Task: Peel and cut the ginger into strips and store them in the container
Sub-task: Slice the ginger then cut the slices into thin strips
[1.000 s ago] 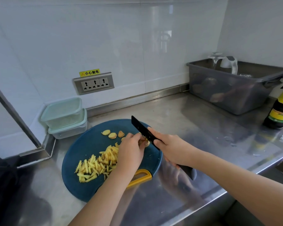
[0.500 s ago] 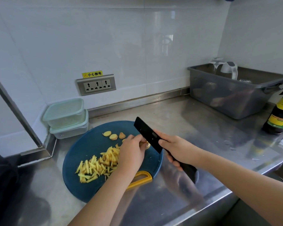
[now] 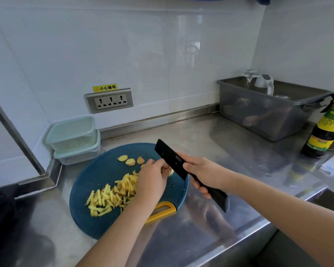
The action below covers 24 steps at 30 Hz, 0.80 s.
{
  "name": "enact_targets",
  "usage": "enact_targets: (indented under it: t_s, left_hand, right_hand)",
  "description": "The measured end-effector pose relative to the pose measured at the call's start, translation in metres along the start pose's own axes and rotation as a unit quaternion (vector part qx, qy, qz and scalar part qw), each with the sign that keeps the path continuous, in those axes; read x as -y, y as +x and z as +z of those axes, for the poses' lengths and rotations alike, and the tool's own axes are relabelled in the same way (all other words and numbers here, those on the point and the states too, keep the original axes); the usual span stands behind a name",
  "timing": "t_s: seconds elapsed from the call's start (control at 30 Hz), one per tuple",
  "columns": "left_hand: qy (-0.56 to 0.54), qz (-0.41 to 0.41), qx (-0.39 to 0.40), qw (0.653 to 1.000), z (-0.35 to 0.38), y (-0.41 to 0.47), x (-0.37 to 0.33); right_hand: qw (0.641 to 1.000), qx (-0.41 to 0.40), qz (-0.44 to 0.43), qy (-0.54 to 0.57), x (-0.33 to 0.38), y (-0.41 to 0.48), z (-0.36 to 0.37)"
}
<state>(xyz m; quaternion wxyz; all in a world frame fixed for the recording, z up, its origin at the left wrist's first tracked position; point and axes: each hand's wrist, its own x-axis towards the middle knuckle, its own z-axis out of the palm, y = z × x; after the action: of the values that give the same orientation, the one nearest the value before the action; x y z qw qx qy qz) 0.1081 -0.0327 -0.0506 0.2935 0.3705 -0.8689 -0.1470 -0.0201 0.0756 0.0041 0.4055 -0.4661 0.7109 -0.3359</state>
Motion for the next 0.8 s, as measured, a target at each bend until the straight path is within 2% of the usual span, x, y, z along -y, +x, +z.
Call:
enact_targets:
  t_s: [0.23,0.53,0.63,0.8]
  left_hand:
    - [0.003,0.007,-0.002,1.0,-0.003,0.0,-0.004]
    - [0.005,0.006,-0.004,1.0,-0.003,0.0,-0.002]
    - [0.0,-0.002,-0.001,1.0,-0.003,0.0,-0.003]
    - [-0.016,-0.018,-0.007,1.0,-0.002,0.0,-0.002]
  right_hand:
    - [0.99,-0.002,-0.021,-0.14,0.003,0.003,0.01]
    - [0.968,-0.025,-0.043,-0.246,0.008,0.032,0.026]
    - [0.971,-0.031,-0.044,-0.235,0.01,0.037,0.024]
    - [0.989,-0.03,-0.007,-0.145,0.006,0.026,0.013]
